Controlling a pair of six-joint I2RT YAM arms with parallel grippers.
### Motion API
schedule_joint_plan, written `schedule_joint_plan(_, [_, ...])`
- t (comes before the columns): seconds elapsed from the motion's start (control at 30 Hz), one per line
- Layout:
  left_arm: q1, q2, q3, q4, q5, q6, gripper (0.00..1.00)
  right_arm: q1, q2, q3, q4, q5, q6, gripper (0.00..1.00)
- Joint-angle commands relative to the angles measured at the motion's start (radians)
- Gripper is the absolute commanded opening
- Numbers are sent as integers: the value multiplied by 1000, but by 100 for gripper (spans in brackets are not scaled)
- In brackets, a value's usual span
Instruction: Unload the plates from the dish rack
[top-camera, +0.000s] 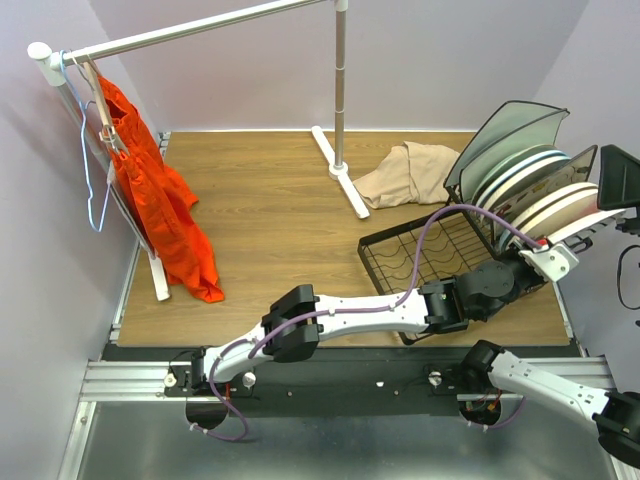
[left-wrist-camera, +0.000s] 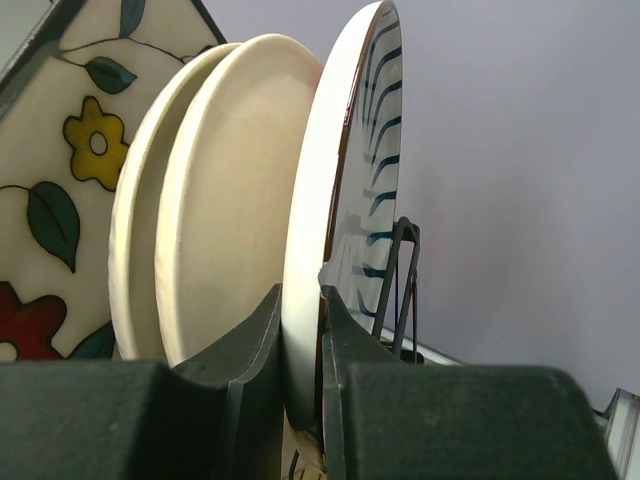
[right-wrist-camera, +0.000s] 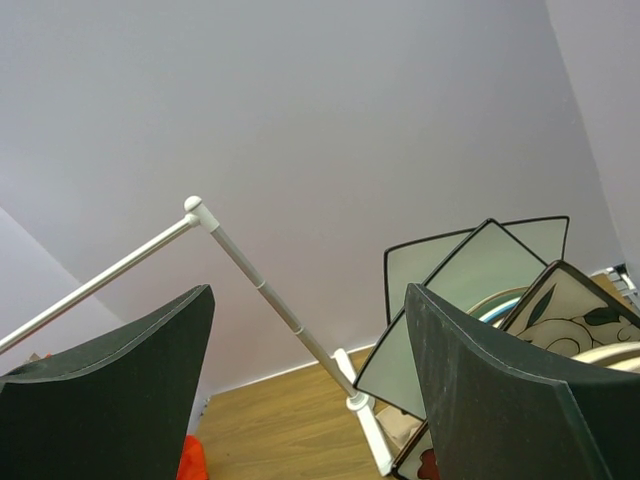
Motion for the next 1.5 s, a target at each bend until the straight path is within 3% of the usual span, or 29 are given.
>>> schedule_joint_plan(0.0, [-32, -123, 59, 189, 33, -51, 0, 6, -18, -7, 16, 30, -17, 86])
schedule_joint_plan(1.03, [-30, -298, -118, 244, 106, -315, 0, 25, -58, 55, 29, -44, 21, 86])
schedule_joint_plan(1.33, [-20, -419, -274, 224, 57, -397, 0, 24, -35, 84, 29, -108, 42, 86])
schedule_joint_plan(1.47, [-3, -547, -404, 222, 44, -430, 0, 24, -26, 84, 29, -120, 49, 86])
